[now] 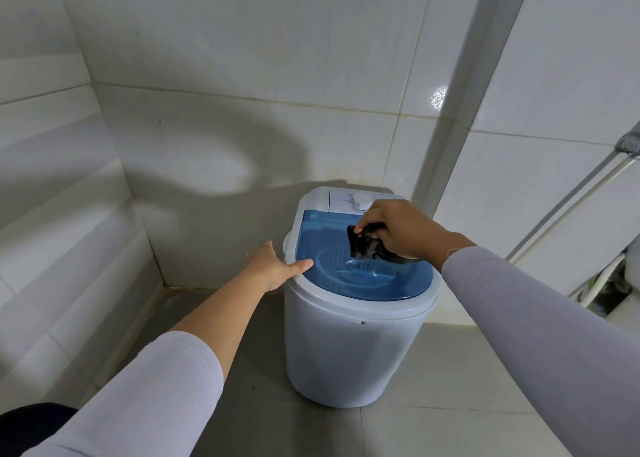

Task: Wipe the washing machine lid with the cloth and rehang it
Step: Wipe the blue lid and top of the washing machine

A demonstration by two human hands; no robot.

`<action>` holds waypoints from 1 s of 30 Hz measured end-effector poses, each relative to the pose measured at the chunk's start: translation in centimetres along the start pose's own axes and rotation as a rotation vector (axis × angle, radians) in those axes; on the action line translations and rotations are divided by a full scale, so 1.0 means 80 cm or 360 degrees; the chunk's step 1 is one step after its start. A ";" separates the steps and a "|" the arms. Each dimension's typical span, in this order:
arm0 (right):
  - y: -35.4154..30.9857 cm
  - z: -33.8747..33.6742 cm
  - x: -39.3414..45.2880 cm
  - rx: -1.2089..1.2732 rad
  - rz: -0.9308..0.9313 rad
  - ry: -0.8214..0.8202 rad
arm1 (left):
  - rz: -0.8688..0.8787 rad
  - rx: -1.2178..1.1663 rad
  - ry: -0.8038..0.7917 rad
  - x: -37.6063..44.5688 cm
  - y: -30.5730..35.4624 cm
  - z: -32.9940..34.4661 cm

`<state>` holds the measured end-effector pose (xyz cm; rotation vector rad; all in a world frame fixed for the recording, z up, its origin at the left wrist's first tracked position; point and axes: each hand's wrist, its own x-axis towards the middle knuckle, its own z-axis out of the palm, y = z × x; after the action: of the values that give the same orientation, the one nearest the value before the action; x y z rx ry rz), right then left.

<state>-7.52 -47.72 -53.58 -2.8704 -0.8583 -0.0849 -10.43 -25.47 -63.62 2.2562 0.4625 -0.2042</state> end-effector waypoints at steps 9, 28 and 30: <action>-0.018 0.039 -0.001 -0.0335 -0.0176 -0.0353 | 0.0030 -0.0035 0.0003 -0.002 -0.002 0.001; -0.008 0.043 -0.019 -0.0578 -0.0225 -0.0156 | 0.0019 -0.0010 0.0028 -0.003 0.000 0.003; -0.007 0.041 -0.021 -0.0580 -0.0201 -0.0168 | 0.0021 -0.0001 0.0038 -0.004 0.001 0.002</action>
<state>-9.18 -47.66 -56.92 -3.1756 -1.1520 -0.1156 -10.71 -25.78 -63.57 2.2626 0.4601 -0.1705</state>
